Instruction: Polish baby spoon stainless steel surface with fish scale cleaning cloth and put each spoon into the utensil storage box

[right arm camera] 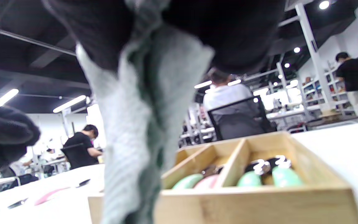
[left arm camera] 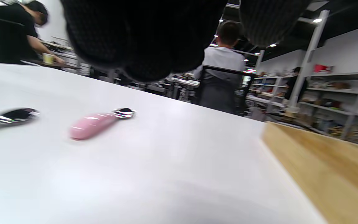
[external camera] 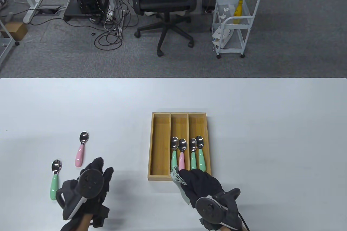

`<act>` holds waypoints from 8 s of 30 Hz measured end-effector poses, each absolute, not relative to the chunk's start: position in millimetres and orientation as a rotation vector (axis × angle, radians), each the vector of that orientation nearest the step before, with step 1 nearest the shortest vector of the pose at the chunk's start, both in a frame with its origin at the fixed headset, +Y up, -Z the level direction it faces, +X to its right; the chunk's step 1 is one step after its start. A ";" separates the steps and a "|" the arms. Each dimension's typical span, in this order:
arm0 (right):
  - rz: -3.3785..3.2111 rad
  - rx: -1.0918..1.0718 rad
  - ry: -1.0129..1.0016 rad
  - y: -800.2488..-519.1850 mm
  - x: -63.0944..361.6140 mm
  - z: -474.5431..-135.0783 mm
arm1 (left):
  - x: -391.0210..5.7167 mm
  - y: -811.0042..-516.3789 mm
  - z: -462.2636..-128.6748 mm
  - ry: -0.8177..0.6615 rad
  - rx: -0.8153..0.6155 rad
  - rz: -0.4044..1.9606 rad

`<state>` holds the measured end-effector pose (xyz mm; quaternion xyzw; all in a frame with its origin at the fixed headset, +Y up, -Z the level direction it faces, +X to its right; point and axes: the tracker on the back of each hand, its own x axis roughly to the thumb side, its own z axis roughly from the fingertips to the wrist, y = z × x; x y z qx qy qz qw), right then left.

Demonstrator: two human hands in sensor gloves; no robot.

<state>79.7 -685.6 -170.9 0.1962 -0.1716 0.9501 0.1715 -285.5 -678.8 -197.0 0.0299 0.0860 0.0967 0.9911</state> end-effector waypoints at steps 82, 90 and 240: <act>2.159 0.215 -0.203 -681.4 140.0 -203.4 | -129.0 -693.0 -208.1 -0.369 -0.051 0.375; 2.375 0.188 -0.275 -686.7 137.9 -206.0 | -106.3 -696.3 -205.5 -0.500 -0.137 0.479; 1.878 0.239 0.000 -702.9 123.0 -204.1 | -96.7 -698.0 -176.0 -0.434 0.160 0.637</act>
